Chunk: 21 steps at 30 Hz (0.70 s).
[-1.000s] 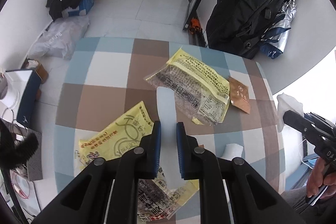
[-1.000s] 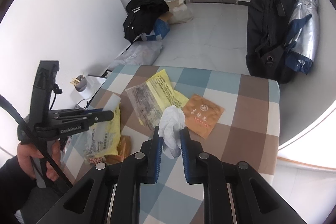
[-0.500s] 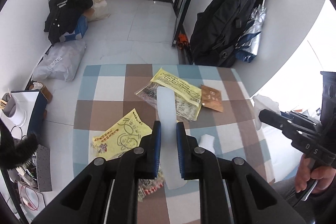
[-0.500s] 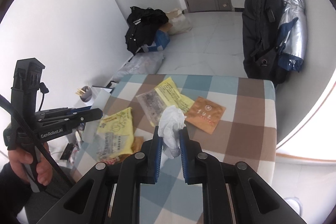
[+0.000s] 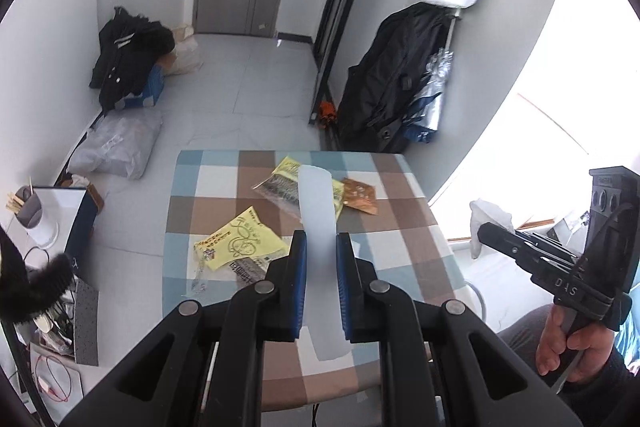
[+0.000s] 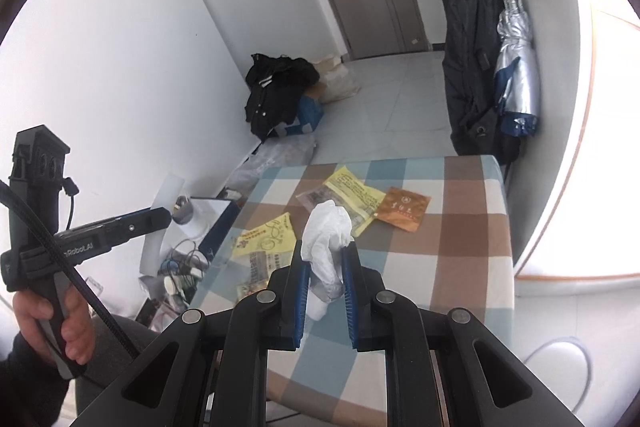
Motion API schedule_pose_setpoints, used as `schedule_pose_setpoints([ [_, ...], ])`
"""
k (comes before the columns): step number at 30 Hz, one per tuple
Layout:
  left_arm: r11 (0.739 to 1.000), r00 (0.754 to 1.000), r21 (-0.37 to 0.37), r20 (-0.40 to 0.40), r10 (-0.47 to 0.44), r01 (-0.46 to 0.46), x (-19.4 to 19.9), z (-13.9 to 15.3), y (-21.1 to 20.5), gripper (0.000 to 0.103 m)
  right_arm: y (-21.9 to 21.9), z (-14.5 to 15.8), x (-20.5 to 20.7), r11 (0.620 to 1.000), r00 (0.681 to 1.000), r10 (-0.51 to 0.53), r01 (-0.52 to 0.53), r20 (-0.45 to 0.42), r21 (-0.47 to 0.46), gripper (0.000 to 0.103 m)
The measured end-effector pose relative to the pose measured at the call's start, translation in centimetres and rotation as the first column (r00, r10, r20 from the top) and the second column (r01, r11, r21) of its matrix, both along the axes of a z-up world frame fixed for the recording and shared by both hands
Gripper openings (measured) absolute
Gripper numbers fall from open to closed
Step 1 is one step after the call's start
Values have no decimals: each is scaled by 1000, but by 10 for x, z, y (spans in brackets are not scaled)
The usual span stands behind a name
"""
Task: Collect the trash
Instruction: 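Lift the foam strip with the left tool while the right tool holds the tissue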
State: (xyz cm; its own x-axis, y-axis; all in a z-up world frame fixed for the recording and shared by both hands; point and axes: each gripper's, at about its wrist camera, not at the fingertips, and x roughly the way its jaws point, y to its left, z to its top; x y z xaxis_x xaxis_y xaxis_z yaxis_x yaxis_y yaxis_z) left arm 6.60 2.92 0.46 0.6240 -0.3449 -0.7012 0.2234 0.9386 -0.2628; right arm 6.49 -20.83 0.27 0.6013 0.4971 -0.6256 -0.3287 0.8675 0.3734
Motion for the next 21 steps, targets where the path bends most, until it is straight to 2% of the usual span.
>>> schedule_pose_setpoints([
  [9,996,995,-44,73,-68,72,-12,32,-29,10,-30,35,-38,997,995,-72,71,70,15,15],
  [21,966,967,-81,93,-236,244,-6,48,-116,10,-115,76,-77,975,964,-222,221,143,29,15],
])
